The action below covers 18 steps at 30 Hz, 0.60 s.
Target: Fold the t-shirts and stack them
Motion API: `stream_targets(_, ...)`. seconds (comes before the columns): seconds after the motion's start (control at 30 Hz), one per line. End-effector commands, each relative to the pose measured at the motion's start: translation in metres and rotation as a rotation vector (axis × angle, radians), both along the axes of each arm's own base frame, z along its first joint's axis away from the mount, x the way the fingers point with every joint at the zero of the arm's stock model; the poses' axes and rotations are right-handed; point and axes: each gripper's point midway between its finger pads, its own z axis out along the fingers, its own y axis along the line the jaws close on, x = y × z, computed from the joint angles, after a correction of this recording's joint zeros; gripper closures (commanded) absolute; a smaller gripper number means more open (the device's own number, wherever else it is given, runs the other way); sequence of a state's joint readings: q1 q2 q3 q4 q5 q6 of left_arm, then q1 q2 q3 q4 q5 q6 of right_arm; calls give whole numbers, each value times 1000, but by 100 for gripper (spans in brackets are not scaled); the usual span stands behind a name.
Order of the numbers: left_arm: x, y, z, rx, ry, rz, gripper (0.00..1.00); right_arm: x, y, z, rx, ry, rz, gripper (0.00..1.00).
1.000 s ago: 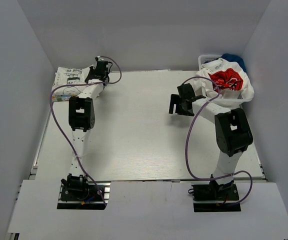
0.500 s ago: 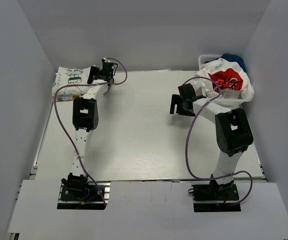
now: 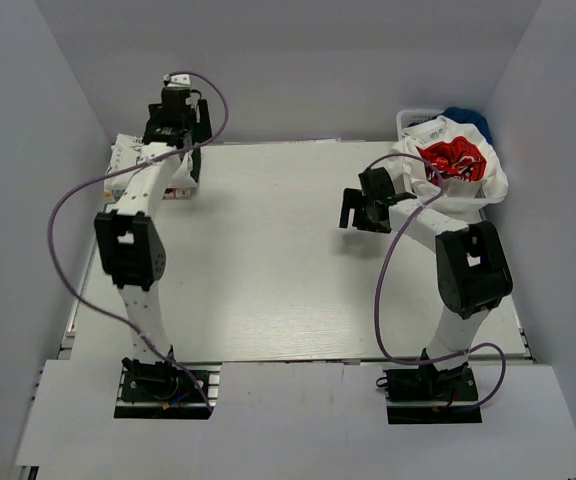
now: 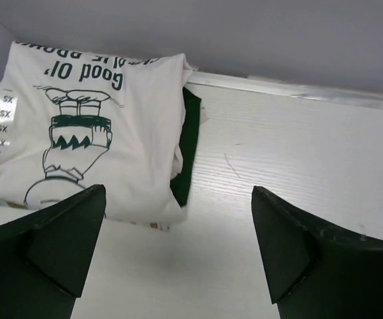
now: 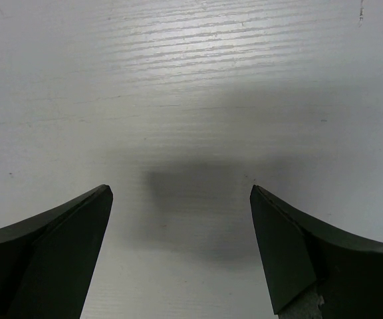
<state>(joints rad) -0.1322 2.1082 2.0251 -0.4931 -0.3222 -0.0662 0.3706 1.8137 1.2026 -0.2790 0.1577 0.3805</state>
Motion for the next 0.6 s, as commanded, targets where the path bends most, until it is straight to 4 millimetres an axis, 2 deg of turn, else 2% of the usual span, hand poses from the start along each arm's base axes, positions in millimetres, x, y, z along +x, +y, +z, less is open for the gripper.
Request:
stream_targets(0.0, -49, -30, 44, -199, -49, -61, 0, 2, 10, 34, 91, -106, 16, 10)
stream_targets(0.03, -74, -39, 8, -233, 31, -75, 0, 0, 12, 38, 108, -119, 22, 10)
stream_targets(0.07, -98, -44, 42, -293, -48, -100, 0, -14, 9, 44, 128, -135, 25, 10)
stream_targets(0.1, -114, -52, 42, -373, -62, -109, 0, -10, 13, 55, 161, -187, 31, 10)
stream_targets(0.13, -137, -61, 9, -429, -19, -146, 0, -13, 13, 58, 171, -200, 36, 10)
stream_targets(0.17, -152, -63, 9, -464, -36, -153, 0, -23, 8, 70, 182, -230, 38, 10)
stream_targets(0.2, -174, -64, 32, -517, -104, -163, 0, -28, 7, 72, 183, -231, 34, 10)
stream_targets(0.23, -193, -68, 5, -543, -63, -176, 0, -30, 2, 81, 185, -254, 11, 10)
stream_targets(0.27, -204, -67, 2, -553, -64, -171, 0, -36, 1, 79, 192, -250, 4, 10)
stream_targets(0.3, -215, -67, -8, -556, -46, -175, 0, -43, -3, 92, 210, -291, -4, 10)
stream_targets(0.33, -227, -65, -5, -556, -38, -173, 0, -50, -3, 84, 225, -281, -3, 10)
stream_targets(0.4, -238, -58, -11, -534, -11, -147, 0, -61, -6, 95, 250, -325, 0, 10)
stream_targets(0.43, -245, -55, -8, -528, -7, -137, 0, -65, -6, 89, 259, -335, 4, 10)
stream_targets(0.5, -250, -53, -11, -523, -10, -129, 0, -70, 1, 105, 312, -400, 50, 10)
stream_targets(0.53, -252, -53, -7, -535, -23, -126, 0, -76, 1, 102, 316, -407, 55, 10)
stream_targets(0.57, -252, -53, -4, -537, -41, -131, 0, -76, 0, 111, 334, -434, 52, 10)
